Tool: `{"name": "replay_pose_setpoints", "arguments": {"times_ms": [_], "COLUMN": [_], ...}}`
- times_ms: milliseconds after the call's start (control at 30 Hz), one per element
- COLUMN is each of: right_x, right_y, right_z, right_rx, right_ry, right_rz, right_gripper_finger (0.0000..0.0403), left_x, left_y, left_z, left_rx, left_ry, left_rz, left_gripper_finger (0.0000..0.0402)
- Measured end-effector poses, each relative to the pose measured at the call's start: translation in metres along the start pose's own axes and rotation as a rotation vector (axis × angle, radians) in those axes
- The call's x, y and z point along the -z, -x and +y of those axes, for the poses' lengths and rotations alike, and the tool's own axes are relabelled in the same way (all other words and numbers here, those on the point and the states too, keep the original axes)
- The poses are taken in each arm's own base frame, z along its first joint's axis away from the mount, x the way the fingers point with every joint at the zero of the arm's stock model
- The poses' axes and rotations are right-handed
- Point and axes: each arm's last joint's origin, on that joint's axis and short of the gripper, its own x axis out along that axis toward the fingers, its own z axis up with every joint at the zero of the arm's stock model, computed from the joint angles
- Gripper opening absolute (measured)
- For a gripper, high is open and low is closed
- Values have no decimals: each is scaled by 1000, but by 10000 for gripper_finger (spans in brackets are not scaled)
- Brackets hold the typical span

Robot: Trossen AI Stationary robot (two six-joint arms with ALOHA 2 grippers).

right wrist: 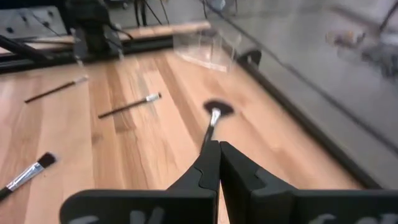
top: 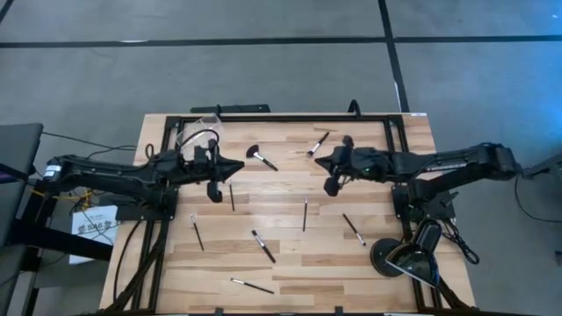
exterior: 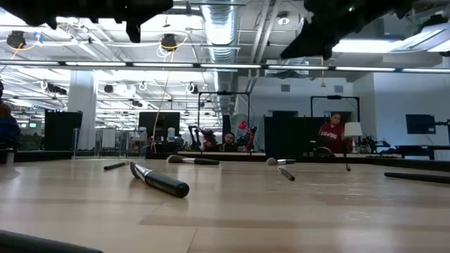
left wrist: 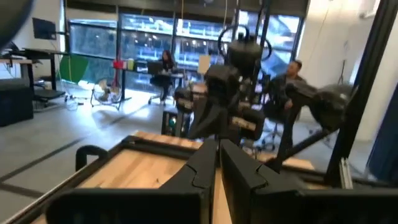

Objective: Put items in baskets/containers
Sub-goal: Put the eyeshadow brush into the transparent bin

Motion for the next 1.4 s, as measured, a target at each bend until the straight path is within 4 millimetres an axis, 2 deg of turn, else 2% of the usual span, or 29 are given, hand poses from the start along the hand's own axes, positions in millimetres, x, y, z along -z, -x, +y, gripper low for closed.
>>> {"name": "replay_pose_setpoints", "arguments": {"times_ms": [233,433,633,867,1100,1400], "right_x": [26,48,66,96,99,96], "right_y": [-2,-13,-30,-31,-34,-40], "right_z": [-12,-18,-22,-30,-30,-40], "right_rx": [105,281,387,593,625,635], "right_ry": [-232,-373,-422,-482,-501,-573], "right_rz": [258,412,527,771,777,730], "right_gripper_finger": [3,37,61,62,63,63], "left_x": [20,38,33,24,23,27], "left_y": [-2,1,2,7,10,12], "left_z": [1,2,2,-1,-6,-24], "left_rx": [-4,13,20,131,216,311], "left_ry": [53,147,152,162,193,204], "left_rz": [39,111,74,48,59,92], "left_gripper_finger": [21,21,21,21,21,21]}}
